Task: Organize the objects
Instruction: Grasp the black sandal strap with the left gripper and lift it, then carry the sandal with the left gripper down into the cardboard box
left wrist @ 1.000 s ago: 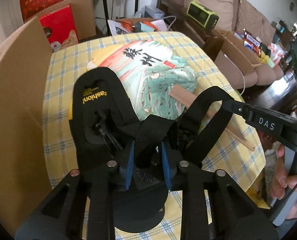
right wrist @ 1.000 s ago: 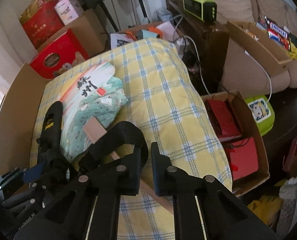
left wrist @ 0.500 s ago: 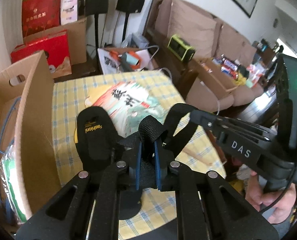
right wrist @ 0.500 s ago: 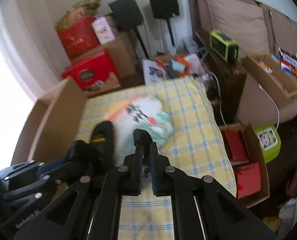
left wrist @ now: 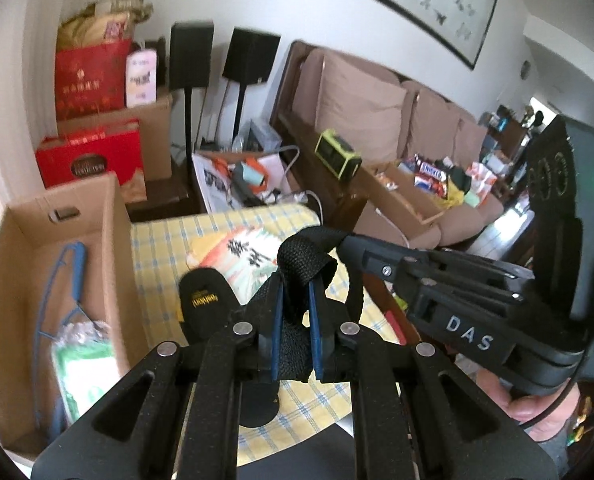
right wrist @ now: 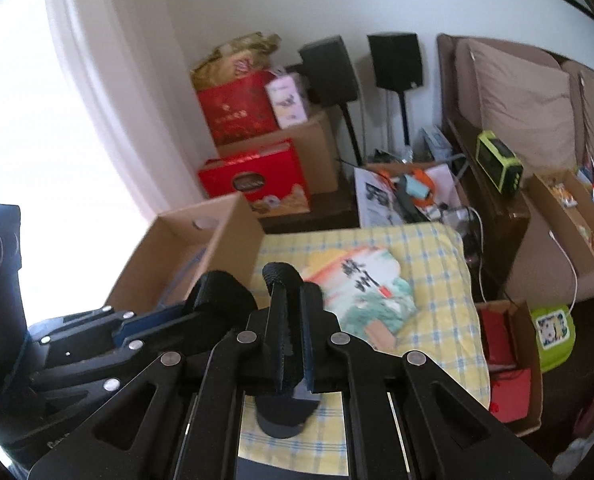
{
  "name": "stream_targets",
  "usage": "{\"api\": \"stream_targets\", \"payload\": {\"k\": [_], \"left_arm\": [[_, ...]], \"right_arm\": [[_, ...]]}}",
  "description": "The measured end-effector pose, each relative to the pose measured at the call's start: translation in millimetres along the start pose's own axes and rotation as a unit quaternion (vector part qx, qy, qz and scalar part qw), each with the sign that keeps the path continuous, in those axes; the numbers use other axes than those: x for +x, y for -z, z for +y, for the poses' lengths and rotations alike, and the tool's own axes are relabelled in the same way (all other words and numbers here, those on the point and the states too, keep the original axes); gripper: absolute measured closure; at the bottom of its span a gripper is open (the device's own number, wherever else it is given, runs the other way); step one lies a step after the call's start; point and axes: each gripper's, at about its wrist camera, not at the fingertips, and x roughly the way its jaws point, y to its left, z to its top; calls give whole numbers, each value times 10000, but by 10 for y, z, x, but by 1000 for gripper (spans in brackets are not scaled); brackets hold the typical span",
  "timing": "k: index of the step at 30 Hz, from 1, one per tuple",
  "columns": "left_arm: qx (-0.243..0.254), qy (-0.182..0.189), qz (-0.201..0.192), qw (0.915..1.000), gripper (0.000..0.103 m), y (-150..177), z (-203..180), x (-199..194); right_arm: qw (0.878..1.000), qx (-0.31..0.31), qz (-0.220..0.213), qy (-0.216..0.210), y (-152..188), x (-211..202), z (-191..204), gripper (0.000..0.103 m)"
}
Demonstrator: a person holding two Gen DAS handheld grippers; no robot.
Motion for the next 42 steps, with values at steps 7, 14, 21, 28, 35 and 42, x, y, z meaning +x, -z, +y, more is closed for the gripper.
{"api": "stream_targets", "payload": {"k": [7,14,21,28,35,42], "left_arm": [[16,-107,-210,9997,92,-91,138,-419],[-75,-261,-314,9991,92,-29,350,-701],[-275,-478,-335,9979,92,72,741,-943],[-573,-718,-300,9953,92,218,1244,-1216],[-783,-1039,-143,9914,93,433,1629,-1293],[-1102,-1192,115,9867,93,740,2027,-1273]], "right_arm": [[9996,-218,-76,-187,-134,-107,373,97],[9982,-386,0,-449,-186,-47,732,97],[9951,-648,180,-719,-199,128,1190,97],[9890,-1024,414,-980,-177,379,1742,97],[9826,-1193,778,-1193,21,760,2175,97],[9743,-1085,1292,-1490,250,1178,2383,97]]}}
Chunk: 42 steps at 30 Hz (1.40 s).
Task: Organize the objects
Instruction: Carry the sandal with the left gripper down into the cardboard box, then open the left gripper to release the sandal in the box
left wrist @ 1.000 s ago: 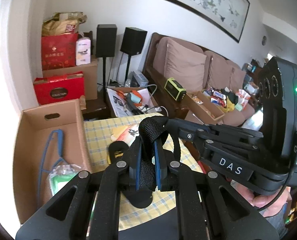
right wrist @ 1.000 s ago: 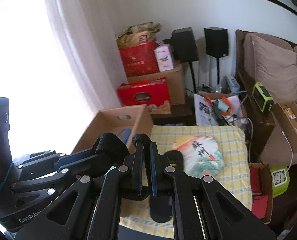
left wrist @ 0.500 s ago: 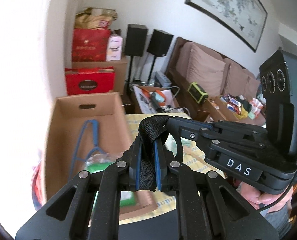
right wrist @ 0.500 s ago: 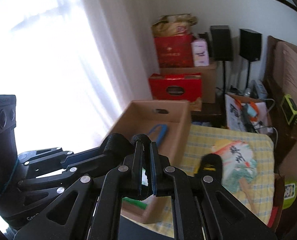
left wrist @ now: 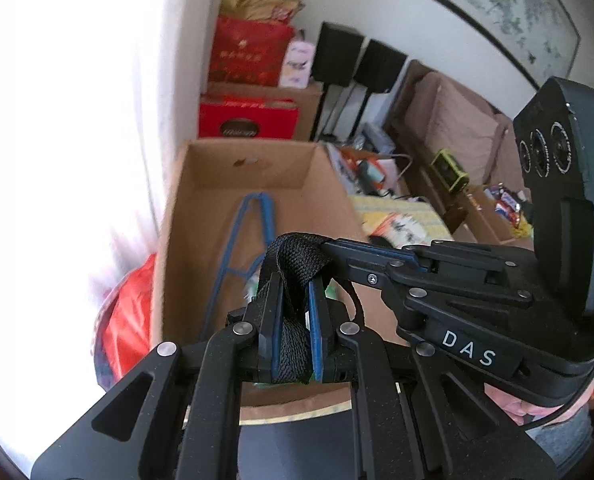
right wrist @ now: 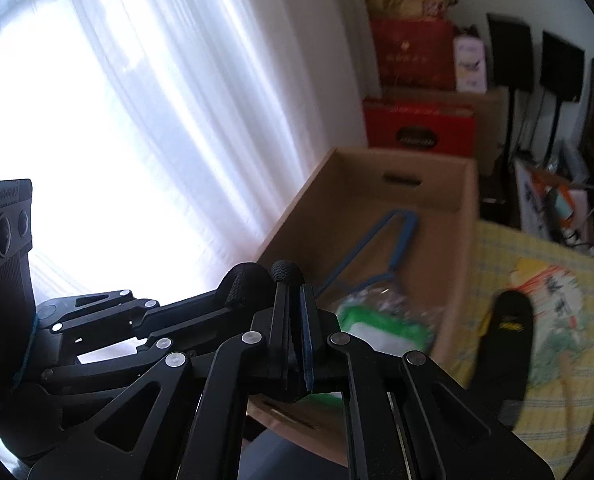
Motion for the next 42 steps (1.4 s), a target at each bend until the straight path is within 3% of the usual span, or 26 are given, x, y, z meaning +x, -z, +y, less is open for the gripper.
{"api": "stream_targets", "payload": {"k": [11,15,23,26,28,30,33,37,42], "left_arm": [[-303,-95,279,9991,92,155,306,218],[-420,-25,395,9983,92,154,334,383],[-522,-243,625,9964,92,126,446,705],[-666,-383,659,9949,83,135,528,774],[-730,-457,649,9942,79,147,561,780],[-740,-483,614,9942,76,161,576,759],[-681,-568,551,9945,72,160,569,722],[-600,-676,425,9950,57,136,545,652],[-522,-577,323,9964,39,110,444,604]], "right_arm": [[9971,401,520,-379,86,500,-53,97],[9964,542,607,-238,45,669,-148,97],[9928,771,917,-48,23,994,-325,95],[9909,868,1026,-17,8,1091,-364,89],[9918,818,977,60,-29,1088,-360,72],[9933,752,867,145,-49,1046,-353,63],[9942,715,779,201,-72,952,-382,62],[9951,676,643,324,-88,782,-451,61],[9959,476,466,606,-66,525,-520,50]]}}
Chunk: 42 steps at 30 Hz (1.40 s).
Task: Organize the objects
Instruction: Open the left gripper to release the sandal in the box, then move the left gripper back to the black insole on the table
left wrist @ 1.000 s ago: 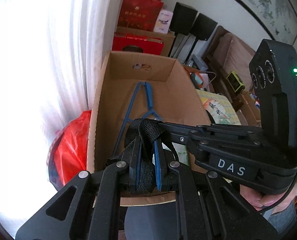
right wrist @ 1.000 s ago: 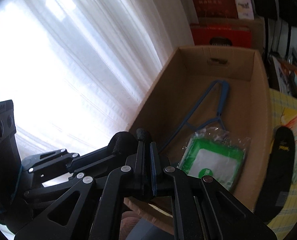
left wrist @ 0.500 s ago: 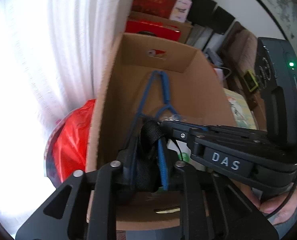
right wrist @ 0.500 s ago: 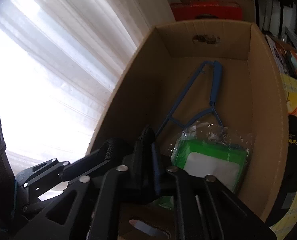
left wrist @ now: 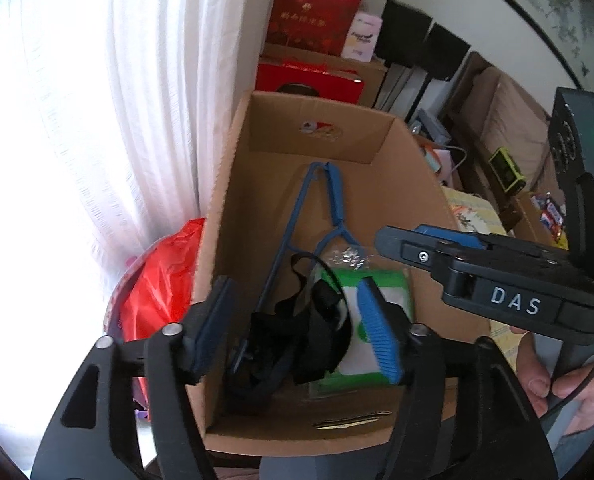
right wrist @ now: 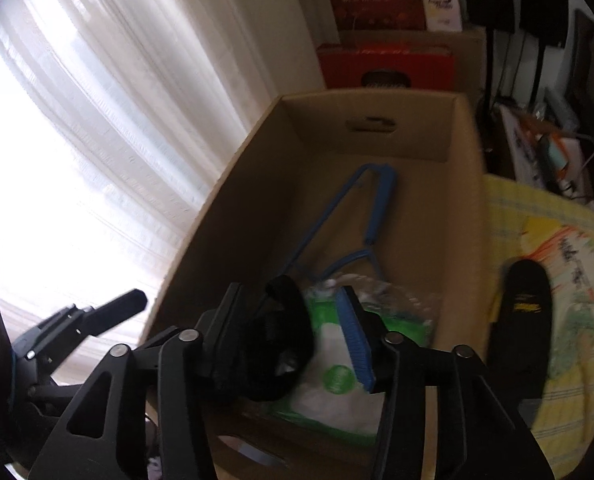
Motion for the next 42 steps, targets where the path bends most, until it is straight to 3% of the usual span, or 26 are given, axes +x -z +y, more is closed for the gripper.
{"api": "stream_targets", "payload": {"k": [5,16,21,25,31,42], "left_arm": [[24,86,-39,10000,24,-24,-141,2],[170,125,-129,9997,18,-36,-388,-38],[268,75,-210,9994,6,-27,-485,-48],[337,45,-278,9990,0,-17,-580,-56],[451,-154,-324,9983,0,-23,-708,-41],[701,17,-297,9971,0,-11,-969,-10]], "right_arm": [[9993,-137,-156,299,65,-179,-108,41],[9952,-264,-453,832,198,-473,-315,31],[9943,-132,-463,951,262,-509,-475,28],[9939,-25,-484,988,314,-556,-591,18],[9933,65,-545,1017,384,-640,-724,2],[9897,182,-651,1265,522,-845,-982,2]]}}
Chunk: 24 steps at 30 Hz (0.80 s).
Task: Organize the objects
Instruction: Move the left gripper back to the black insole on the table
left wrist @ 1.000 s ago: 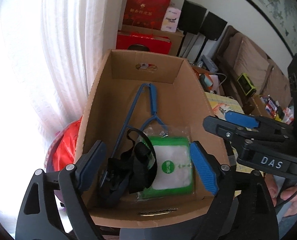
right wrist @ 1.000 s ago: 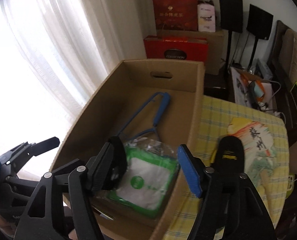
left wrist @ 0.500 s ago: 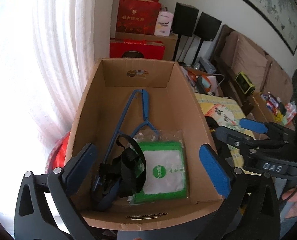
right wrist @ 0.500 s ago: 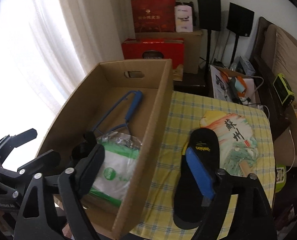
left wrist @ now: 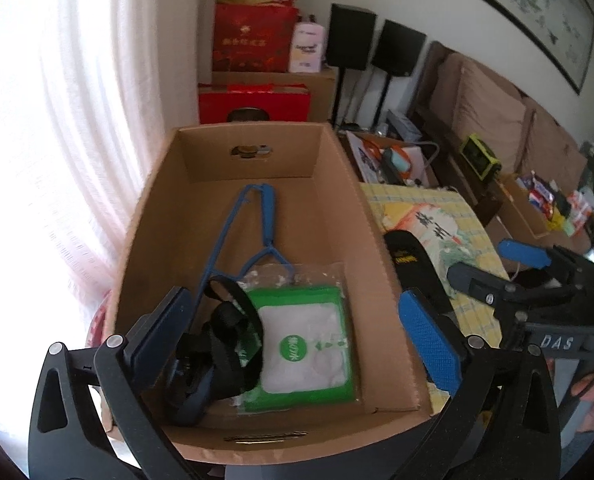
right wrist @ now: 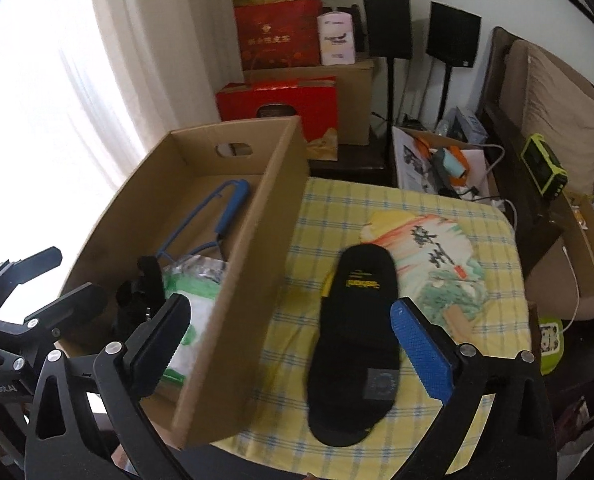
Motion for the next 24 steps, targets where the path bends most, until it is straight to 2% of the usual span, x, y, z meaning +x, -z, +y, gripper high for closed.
{"api": "stream_targets", "payload": {"k": [4,12,20,24], "left_arm": [[144,93,84,9998,0,37,-178,32],[34,978,278,9948,0,106,-498,147],[129,1247,316,9916,0,132,-836,188],[308,1165,315,9922,0,165,-1029,226]], "right_arm": [[9999,140,-96,15,48,-82,-211,2],[9981,591,-92,109,200,-145,-717,2],[9957,916,-77,124,394,-182,-1088,3],[9943,1058,-49,108,484,-173,-1224,3]]}}
